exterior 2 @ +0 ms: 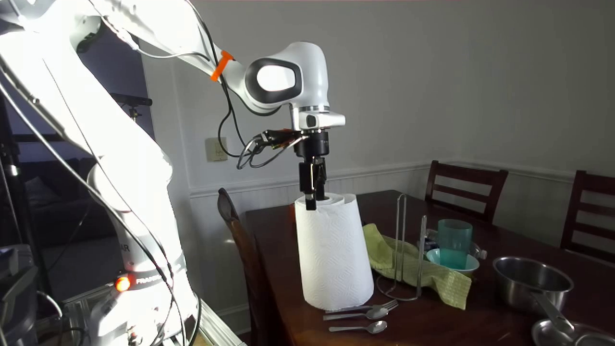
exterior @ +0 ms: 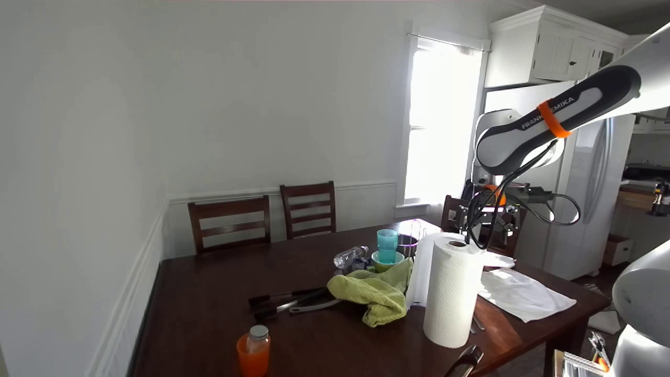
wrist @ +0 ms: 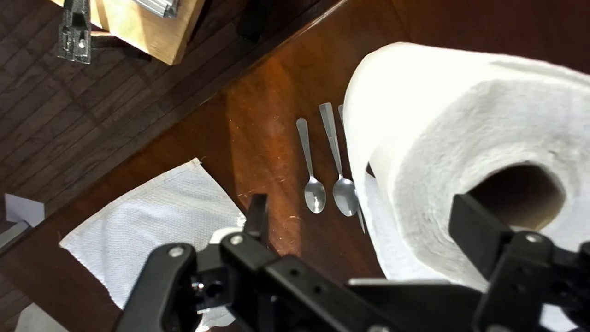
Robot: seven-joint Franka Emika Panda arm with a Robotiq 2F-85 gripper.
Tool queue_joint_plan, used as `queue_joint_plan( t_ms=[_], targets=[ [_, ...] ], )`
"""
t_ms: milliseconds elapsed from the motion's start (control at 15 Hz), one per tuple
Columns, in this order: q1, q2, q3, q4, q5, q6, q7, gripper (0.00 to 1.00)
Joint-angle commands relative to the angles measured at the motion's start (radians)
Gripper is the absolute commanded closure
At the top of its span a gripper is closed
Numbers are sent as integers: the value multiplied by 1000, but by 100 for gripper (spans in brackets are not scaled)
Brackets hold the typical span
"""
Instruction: Put the paper towel on the paper towel holder
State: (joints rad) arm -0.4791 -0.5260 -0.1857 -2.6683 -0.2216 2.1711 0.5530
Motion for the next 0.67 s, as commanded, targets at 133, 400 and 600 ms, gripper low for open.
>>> queue_joint_plan(
  t_ms=[133, 400, 600],
  targets=[
    [9, 19, -11, -5, 40, 33, -35, 0],
    [19, 16, -15, -10, 82, 68, -53, 0],
    [30, 5, -13, -9, 116, 75, -82, 0]
  ],
)
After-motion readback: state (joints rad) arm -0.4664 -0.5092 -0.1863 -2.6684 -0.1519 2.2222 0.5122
